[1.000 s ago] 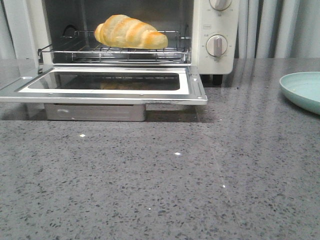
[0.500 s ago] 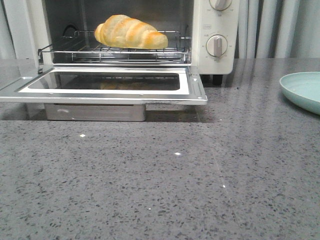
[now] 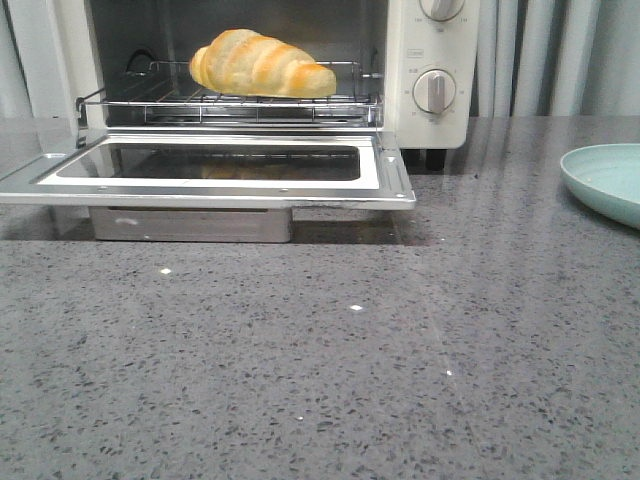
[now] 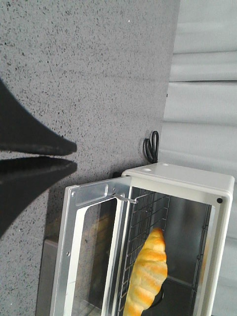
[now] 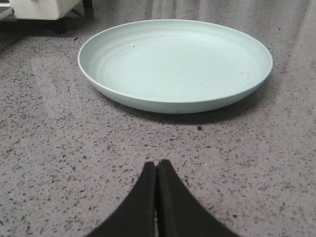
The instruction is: Put bread in oven
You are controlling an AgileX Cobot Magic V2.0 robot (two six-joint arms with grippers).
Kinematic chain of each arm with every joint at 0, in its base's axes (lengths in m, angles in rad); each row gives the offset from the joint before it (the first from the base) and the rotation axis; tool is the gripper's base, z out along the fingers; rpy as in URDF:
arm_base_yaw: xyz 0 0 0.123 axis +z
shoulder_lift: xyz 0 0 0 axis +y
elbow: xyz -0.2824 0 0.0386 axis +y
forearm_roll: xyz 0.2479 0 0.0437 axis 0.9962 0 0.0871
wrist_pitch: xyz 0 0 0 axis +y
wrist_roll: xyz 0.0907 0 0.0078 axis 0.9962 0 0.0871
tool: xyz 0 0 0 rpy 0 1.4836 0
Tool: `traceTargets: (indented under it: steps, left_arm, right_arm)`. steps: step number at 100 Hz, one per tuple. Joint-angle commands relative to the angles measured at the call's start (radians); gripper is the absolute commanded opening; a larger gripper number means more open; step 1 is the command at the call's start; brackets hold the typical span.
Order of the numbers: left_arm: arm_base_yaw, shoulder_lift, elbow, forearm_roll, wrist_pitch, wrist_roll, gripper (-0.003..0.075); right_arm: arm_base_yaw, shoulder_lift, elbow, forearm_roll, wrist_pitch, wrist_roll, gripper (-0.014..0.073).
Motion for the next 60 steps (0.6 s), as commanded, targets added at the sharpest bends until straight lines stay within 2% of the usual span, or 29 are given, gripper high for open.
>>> traceTargets:
  steps: [1,36,51,60]
  left_arm:
    - [-0.008,0.017,-0.024,-0.013,-0.071,0.000,-0.0021]
    - [-0.008,0.017,-0.024,-0.013,-0.071,0.000,-0.0021]
    - [-0.008,0.010,-0.001,0.075,-0.071,0.000,-0.0021]
    - [-0.008,-0.016,0.054,0.108,-0.118,0.000,-0.0022]
  right_arm:
    - [-0.006,-0.018,0.023,-0.007,-0.019,-0.005,-0.0075]
    - [-0.006,-0.018,0.023,-0.007,-0.019,-0.005,-0.0075]
    - [-0.006,-0.018,0.023,-0.007,-0.019,-0.005,-0.0075]
    - [-0.006,-0.018,0.023,-0.007,-0.019,-0.005,-0.0075]
